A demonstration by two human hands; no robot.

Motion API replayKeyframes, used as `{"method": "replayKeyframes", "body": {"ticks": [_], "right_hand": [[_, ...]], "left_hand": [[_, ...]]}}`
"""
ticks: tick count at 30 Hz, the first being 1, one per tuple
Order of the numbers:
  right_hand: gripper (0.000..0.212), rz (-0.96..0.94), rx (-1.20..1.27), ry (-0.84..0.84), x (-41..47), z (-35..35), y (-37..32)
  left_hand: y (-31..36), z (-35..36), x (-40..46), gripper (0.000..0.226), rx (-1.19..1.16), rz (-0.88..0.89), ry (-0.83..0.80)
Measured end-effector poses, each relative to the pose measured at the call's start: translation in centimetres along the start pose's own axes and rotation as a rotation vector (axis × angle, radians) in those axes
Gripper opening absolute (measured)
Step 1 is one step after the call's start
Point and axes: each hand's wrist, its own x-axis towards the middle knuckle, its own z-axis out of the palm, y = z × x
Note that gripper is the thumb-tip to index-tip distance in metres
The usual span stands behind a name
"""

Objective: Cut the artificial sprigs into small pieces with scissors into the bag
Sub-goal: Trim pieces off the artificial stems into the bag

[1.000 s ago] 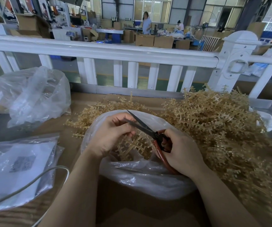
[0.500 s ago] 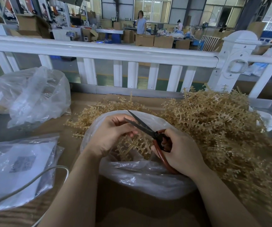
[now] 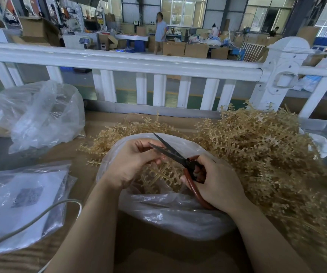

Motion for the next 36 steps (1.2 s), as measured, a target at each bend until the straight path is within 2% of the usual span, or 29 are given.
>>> {"method": "replayKeyframes", "body": {"ticks": [8, 13, 19, 27, 30, 36], "right_hand": [[0.052, 0.006, 0.015, -0.014, -0.07, -0.18, -0.21], [0.054, 0.009, 0.005, -0.02, -0.07, -0.2, -0.2], [0.056, 0.017, -0.003, -0.015, -0.1, -0.26, -0.3], [0.057, 0.008, -0.002, -0.026, 0.01, -0.23, -0.27], [0.063, 0.002, -0.007, -0.047, -0.02, -0.24, -0.17], [0.059, -0.005, -0.04, -0.059, -0.05, -0.27, -0.09]], "left_hand": [[0.19, 0.08, -0.15, 0.024, 0.01, -0.001, 0.016], [0.2, 0.04, -0.07, 0.01, 0.011, 0.003, 0.023], [-0.04, -0.14, 0.09, 0.02, 0.052, -0.014, 0.05], [-0.03, -0.28, -0.03, 0.013, 0.04, 0.006, 0.052], [0.06, -0.26, -0.07, 0.02, 0.025, -0.01, 0.05], [-0.02, -0.52, -0.06, 0.017, 0.064, -0.017, 0.067]]}}
